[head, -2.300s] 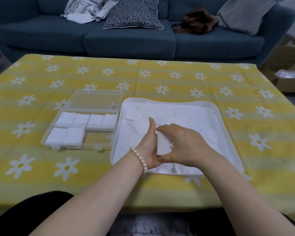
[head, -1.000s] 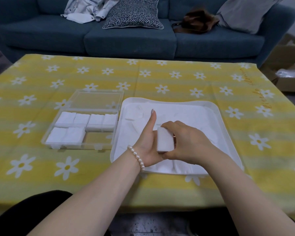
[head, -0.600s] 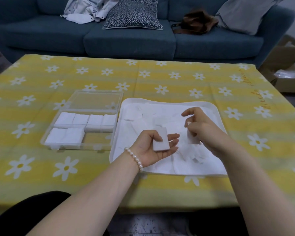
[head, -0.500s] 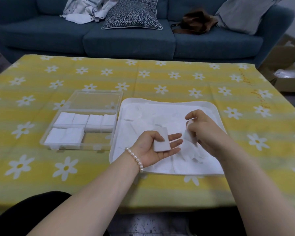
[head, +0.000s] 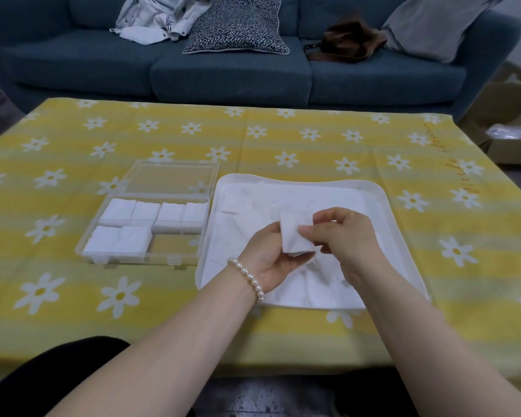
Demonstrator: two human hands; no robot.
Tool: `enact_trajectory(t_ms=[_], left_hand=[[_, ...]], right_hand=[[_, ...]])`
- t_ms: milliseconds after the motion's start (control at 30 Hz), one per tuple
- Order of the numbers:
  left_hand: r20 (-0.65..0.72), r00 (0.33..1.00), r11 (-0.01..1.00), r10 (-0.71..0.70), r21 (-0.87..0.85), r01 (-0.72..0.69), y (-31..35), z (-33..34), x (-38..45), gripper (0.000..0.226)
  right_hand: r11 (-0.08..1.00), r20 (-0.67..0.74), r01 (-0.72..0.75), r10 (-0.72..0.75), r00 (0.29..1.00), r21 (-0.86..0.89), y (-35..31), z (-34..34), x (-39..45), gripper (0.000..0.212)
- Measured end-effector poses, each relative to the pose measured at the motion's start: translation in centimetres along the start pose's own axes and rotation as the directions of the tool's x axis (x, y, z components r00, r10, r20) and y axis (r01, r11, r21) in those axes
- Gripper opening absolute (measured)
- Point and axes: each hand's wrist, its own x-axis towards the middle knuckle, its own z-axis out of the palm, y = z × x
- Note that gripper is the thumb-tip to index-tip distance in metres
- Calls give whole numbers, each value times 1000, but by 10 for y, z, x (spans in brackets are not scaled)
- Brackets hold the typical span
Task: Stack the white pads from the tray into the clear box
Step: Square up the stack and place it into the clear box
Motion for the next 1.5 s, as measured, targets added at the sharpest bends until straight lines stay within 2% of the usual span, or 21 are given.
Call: enact_trajectory(t_ms=[67,133,233,367,500,633,733,833,900,967,1067,1200,1267,1333,1400,1500], left_hand=[[47,998,999,-28,-37,29,3,1,-3,35],[80,996,998,-45,-49,49,5,-2,-5,39],[96,993,997,-62,-36,66,7,-4,-8,40],[58,994,993,-93,-64,97,6,-4,-7,40],[57,993,989,-99,-104,104,7,-5,-5,66],[54,998,999,-31,28,29,3,-5,-10,30],[-3,1000,999,-5,54,5,2,-10,-11,26],[-21,1000,998,-2,68,3,10,-17,-17,23],[-40,999,995,-10,99,13,20,-27,-23,17],[-57,998,991,-24,128,31,33,-39,-31,18],[-119,992,975,-40,212,64,52,-57,-47,11],[-299,944,899,142,438,4,85,-85,-58,16],[-337,901,803,275,595,-23,105,-105,-61,10],[-370,828,671,421,742,-9,124,-131,-64,4],[-370,788,538,491,841,59,135,-155,-66,4],[-343,825,432,450,892,135,137,-174,-66,17]], right_hand=[[955,-27,128,-140,990,-267,0,-1,0,20],[896,-9,182,-204,979,-405,-1,-1,0,19],[895,8,190,-205,979,-404,0,-1,-1,20],[869,-57,211,-263,963,-447,2,2,-1,13],[840,-70,228,-299,952,-492,6,6,0,14],[822,-53,238,-308,950,-518,9,8,3,14],[792,-33,279,-352,935,-543,14,14,3,15],[831,-43,277,-339,940,-483,20,22,4,23],[921,-34,185,-209,977,-344,21,26,3,22],[987,74,63,-53,996,-148,20,33,-2,15],[998,196,-60,58,979,1,22,56,-5,16],[959,219,-185,138,966,213,14,110,-1,12],[946,219,-238,190,957,219,7,140,6,10],[950,231,-283,247,941,135,1,167,12,10],[959,219,-281,281,934,-31,-1,185,21,18],[936,152,-197,248,957,-291,-3,200,31,31]])
